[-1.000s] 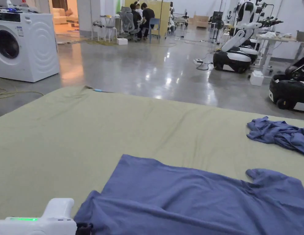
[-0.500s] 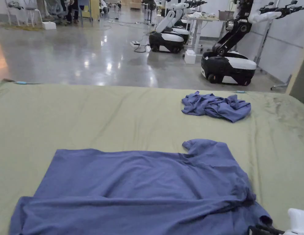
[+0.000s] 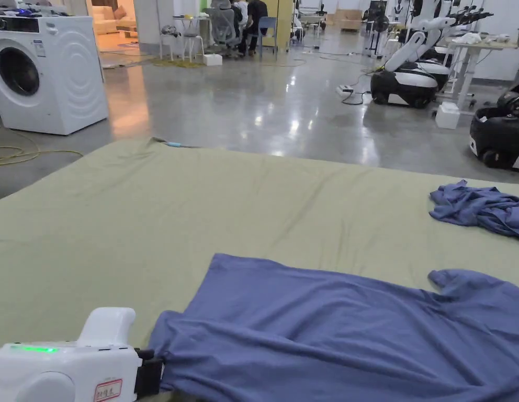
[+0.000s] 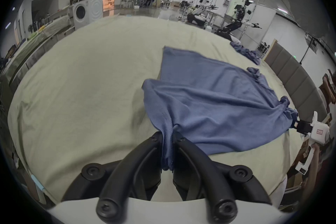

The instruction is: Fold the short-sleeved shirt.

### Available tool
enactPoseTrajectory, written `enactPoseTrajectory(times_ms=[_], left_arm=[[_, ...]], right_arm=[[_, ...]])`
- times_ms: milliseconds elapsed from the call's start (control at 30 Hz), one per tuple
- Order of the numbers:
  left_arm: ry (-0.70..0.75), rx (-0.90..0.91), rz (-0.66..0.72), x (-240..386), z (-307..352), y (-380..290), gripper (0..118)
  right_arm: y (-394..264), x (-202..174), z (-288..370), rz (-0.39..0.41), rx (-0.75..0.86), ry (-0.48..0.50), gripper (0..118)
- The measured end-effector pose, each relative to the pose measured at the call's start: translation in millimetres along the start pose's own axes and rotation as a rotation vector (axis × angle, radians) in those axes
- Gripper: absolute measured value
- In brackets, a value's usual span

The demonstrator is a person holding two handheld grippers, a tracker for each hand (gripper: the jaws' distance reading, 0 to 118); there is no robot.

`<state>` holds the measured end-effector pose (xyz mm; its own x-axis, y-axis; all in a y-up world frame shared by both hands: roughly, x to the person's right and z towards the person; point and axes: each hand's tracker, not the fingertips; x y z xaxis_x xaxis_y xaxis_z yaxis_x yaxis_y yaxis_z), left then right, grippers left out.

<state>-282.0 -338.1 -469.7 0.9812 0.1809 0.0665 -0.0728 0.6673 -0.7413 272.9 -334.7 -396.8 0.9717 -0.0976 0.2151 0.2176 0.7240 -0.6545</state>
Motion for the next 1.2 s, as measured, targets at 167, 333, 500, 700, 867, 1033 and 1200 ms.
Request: enactPoseTrajectory(times_ms=[167, 333, 500, 700, 867, 1033, 1200], left_arm=[[0.016, 0.041, -0.035, 7, 46, -9, 10], [0.077, -0.039, -0.007, 2, 66, -53, 10], [0.099, -0.170, 0.136, -15, 46, -102, 10], [0.071, -0.102, 0.107, -13, 60, -109, 17], [0.048, 0.070, 0.134, -19, 118, -88, 90], [0.002, 0.178, 0.140, -9, 132, -62, 0], [-0.036, 0.138, 0.099, -4, 80, -15, 0]], right_arm=[[-21, 0, 46, 0.030, 0.028, -0.053, 15], [-73, 16, 79, -0.042, -0.072, -0.061, 15], [-112, 22, 76, -0.095, -0.143, -0.064, 15], [-111, 29, 66, -0.102, -0.141, -0.080, 45], [-91, 28, 127, -0.122, 0.096, 0.002, 79], [-79, 21, 139, -0.175, 0.131, 0.081, 3], [-67, 11, 126, -0.140, 0.146, 0.075, 3]])
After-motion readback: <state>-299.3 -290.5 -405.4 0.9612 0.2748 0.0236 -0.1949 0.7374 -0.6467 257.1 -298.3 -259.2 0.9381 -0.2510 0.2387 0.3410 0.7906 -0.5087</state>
